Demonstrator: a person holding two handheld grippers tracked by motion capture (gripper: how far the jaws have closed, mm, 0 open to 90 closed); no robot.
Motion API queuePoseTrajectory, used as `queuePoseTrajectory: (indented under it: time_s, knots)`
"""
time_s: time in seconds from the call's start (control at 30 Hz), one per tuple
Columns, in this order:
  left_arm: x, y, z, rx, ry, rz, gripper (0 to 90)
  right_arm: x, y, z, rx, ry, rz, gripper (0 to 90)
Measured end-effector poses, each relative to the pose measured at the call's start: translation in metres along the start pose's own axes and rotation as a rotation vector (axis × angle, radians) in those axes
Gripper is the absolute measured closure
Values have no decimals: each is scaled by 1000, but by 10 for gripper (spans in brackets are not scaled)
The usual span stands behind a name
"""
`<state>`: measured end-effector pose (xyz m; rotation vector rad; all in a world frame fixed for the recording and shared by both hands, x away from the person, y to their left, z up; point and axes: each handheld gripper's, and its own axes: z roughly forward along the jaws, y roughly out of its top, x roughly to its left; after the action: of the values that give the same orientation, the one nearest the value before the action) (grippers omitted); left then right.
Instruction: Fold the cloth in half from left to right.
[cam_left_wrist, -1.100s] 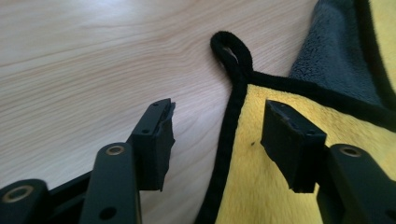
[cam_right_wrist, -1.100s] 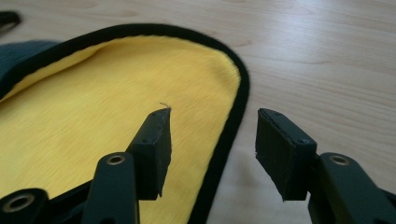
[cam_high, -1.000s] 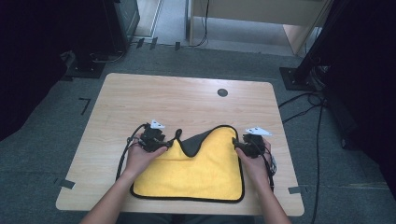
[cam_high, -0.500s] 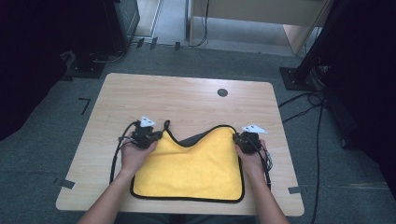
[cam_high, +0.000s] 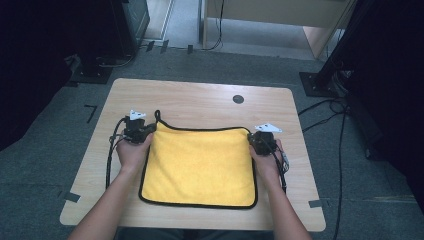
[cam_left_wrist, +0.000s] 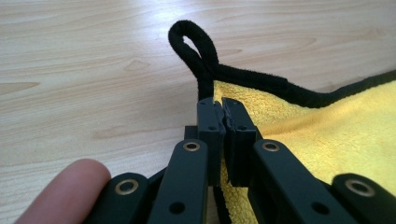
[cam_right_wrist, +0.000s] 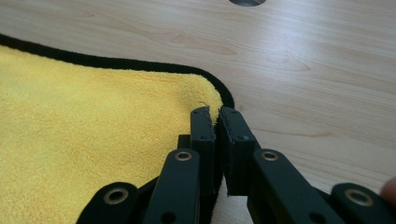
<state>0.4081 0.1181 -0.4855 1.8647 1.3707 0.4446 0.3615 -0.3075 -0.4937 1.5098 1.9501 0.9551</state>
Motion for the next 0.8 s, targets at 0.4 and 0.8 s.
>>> queuePoseTrajectory:
  time_s: [0.4,0.8]
  knots:
    - [21,1,-9,-41,15,-85,524,11,-4,-13,-43,45,67,582]
    - [14,4,32,65,39,-33,535,144,-30,-36,-44,347,-133,573]
